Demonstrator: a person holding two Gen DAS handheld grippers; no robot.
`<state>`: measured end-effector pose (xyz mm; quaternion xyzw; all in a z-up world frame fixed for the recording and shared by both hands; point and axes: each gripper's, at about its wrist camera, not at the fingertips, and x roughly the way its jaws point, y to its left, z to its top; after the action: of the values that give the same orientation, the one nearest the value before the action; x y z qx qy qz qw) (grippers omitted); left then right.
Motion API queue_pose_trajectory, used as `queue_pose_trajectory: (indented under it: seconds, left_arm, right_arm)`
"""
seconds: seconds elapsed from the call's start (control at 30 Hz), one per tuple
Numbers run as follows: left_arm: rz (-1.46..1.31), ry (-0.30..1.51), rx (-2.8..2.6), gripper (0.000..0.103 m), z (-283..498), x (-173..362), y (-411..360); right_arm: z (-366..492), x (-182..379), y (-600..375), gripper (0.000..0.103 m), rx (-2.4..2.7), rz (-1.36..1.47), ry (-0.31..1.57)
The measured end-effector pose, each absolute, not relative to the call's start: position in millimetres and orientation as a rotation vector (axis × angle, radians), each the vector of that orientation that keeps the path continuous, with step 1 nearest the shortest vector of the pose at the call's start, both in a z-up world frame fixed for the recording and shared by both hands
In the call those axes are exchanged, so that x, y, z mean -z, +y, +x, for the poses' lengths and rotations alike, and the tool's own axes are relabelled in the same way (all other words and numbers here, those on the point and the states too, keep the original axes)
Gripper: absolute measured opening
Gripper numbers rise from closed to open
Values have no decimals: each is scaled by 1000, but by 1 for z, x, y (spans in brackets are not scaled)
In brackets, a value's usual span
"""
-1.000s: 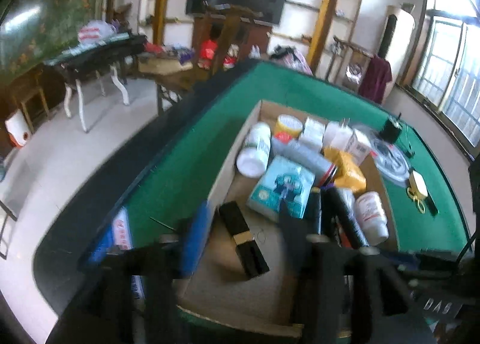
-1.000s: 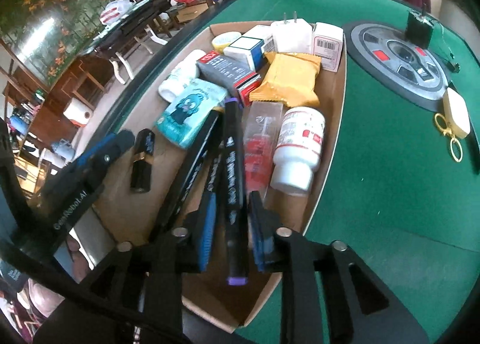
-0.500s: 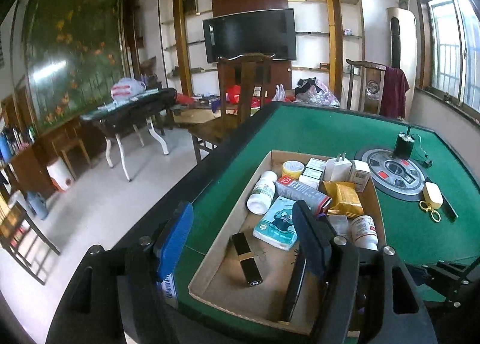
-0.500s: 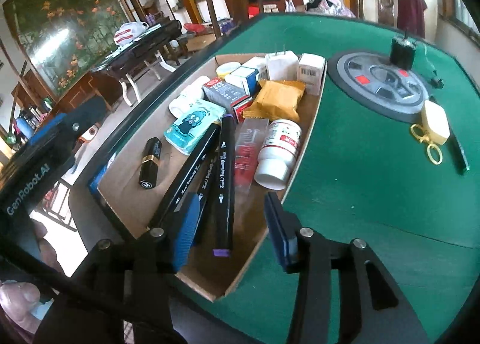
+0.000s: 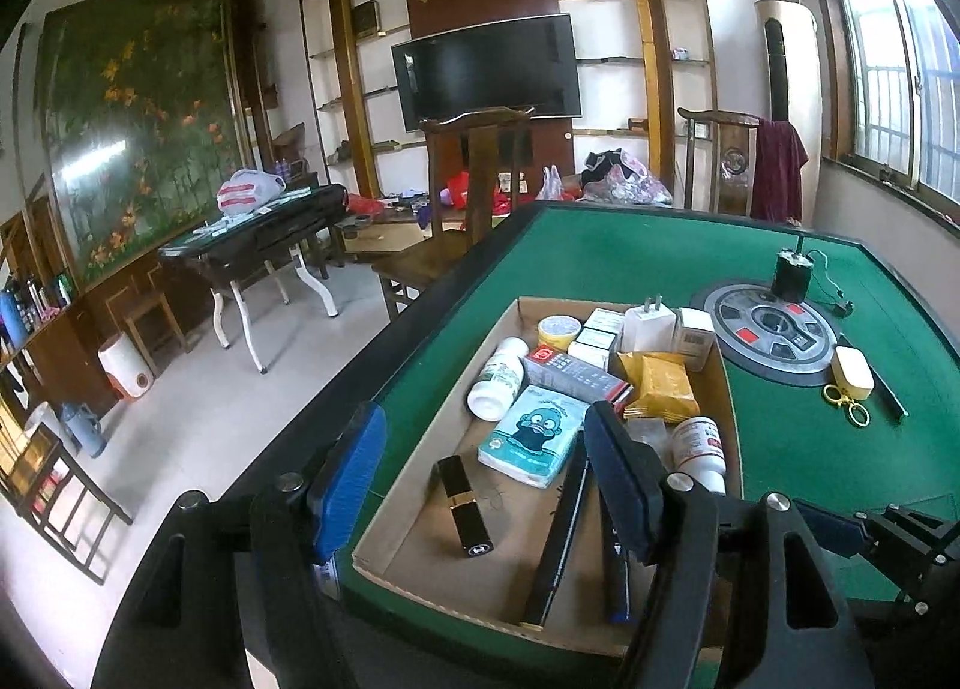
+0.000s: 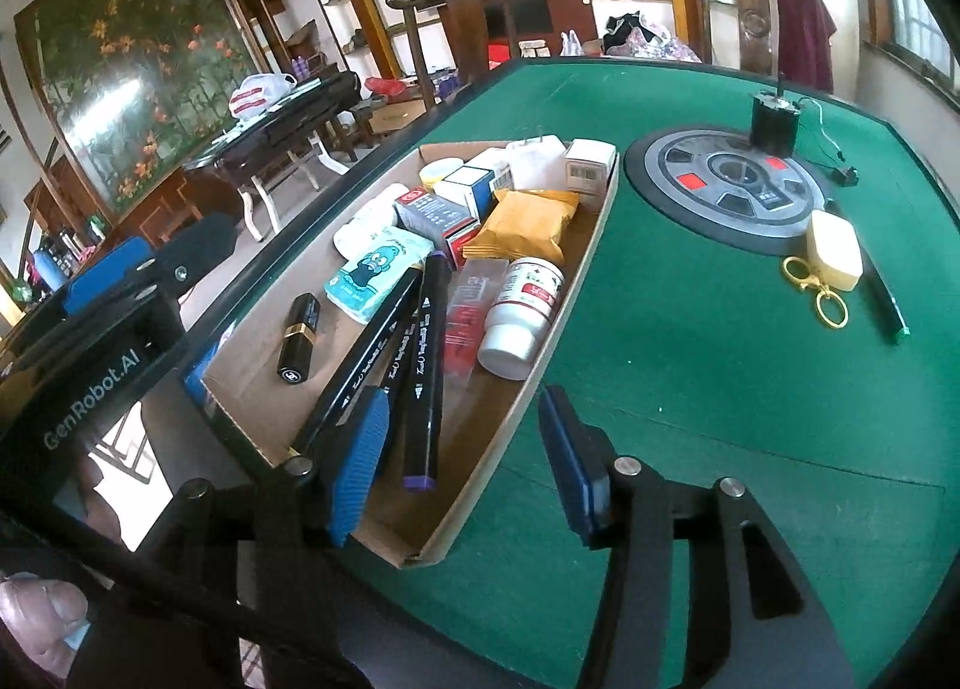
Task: Organize objects
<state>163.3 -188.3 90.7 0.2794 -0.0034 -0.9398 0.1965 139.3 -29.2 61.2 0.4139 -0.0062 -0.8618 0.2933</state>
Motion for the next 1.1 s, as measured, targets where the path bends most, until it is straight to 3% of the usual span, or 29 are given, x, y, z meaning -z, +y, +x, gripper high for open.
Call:
queue_pose_trajectory:
  seconds: [1.1]
  left_arm:
    - [860,10,2642,63,160,-78,-184]
  right_arm:
    - [133,-53,-19,51,2342,1118,-31]
